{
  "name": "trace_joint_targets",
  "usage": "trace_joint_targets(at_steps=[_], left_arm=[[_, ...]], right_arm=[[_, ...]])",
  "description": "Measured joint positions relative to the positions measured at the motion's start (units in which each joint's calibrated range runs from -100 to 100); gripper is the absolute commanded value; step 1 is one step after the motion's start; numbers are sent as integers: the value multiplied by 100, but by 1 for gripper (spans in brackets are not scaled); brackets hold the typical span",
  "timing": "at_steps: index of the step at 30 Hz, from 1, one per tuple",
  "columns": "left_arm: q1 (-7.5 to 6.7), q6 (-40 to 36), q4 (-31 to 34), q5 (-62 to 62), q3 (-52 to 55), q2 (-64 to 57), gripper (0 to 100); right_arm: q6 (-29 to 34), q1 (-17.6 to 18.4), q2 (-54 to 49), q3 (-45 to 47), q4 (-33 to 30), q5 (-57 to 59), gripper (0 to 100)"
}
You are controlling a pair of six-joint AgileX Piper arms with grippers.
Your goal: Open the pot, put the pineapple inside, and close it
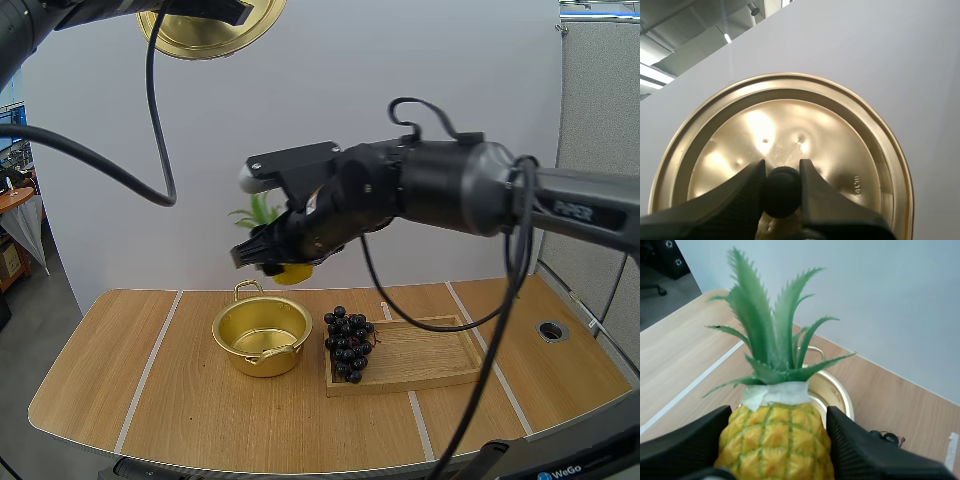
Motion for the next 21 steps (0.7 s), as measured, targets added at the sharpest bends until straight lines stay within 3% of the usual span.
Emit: trace_joint_targets(at_steps=[10, 21], left_arm=[[0, 0, 0, 0, 0, 0, 0], [0, 0, 0, 0, 0, 0, 0]], right_arm=[[-10, 145, 1757, -537, 159, -20, 0], [-10, 145, 2530, -769, 159, -128, 0]])
